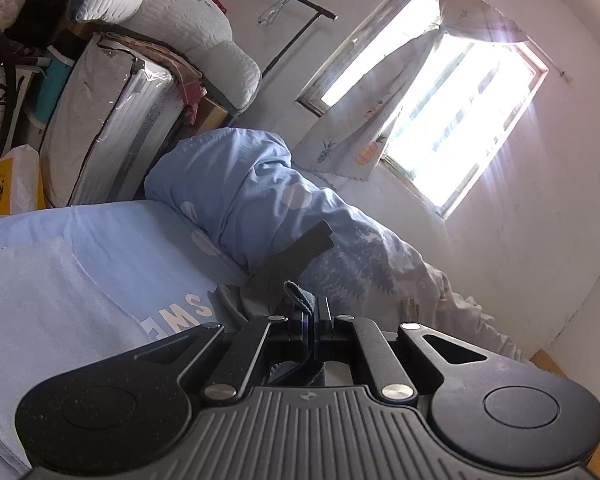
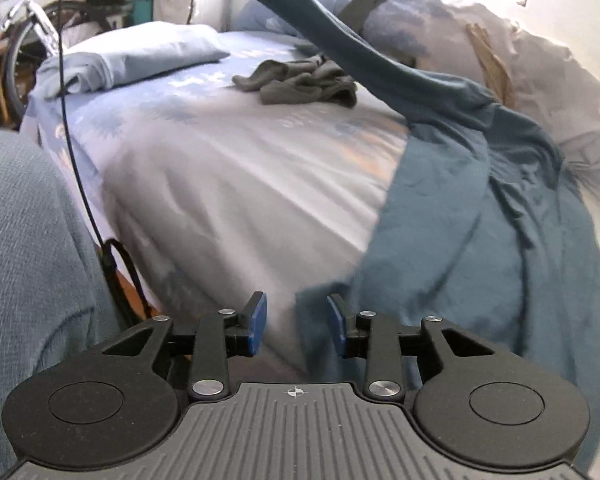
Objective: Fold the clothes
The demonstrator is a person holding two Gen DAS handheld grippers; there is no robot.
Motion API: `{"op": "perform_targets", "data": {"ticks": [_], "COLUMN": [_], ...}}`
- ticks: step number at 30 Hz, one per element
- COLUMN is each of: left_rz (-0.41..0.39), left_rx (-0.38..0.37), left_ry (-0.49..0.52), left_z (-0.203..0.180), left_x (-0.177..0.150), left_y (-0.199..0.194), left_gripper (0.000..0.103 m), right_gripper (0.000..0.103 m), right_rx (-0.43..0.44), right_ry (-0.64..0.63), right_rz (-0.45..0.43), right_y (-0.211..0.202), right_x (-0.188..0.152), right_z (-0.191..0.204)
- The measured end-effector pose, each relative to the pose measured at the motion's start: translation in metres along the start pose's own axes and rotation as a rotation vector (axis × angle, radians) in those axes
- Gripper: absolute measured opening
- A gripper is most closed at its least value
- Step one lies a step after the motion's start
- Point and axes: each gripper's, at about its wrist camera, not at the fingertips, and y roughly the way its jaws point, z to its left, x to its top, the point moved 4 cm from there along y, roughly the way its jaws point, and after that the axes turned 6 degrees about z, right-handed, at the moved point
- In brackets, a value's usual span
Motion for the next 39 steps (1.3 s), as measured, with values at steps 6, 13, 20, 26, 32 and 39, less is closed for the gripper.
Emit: {"op": "perform_targets", "data": {"ticks": [6, 13, 20, 26, 32, 39], "left_rz": [0.006, 0.017, 0.008, -0.025, -0.068, -0.120], "left_rx": [-0.001, -0.006, -0.024, -0.054, -0.081, -0.104], "left_ry": [0.005, -0.004, -0.016, -0.042, -0.095, -0.140], "left_z": [0.002, 0.003, 0.005, 0.005, -0.002, -0.011], "left_x": [0.001, 0.001, 0.003, 0.014, 0.035, 0.062], "left_y": [0.002, 0.012, 0.016, 0.012, 0.014, 0.018], "left_gripper": [0.006, 0.006, 0.006, 0.006, 0.006, 0.006], "right_gripper": [0.030, 0.003, 0.003, 0.003, 0.003, 0.003], "right_rx": [-0.092, -0.029, 0.069, 0.152, 0.253, 0.329], "right_ry": [-0.043, 0.053, 0.235, 0.390, 0.496, 0.478], "right_rz": [0.051, 0.016, -0.062, -0.130, -0.177, -0.160], "right_y": [0.024, 0.004, -0.045, -0.087, -0.117, -0.110], "right_x": [0.005, 0.008, 0.007, 0.007, 0.012, 0.028], "right_z": [0.008, -0.013, -0.050, -0.082, -0.099, -0.078]}}
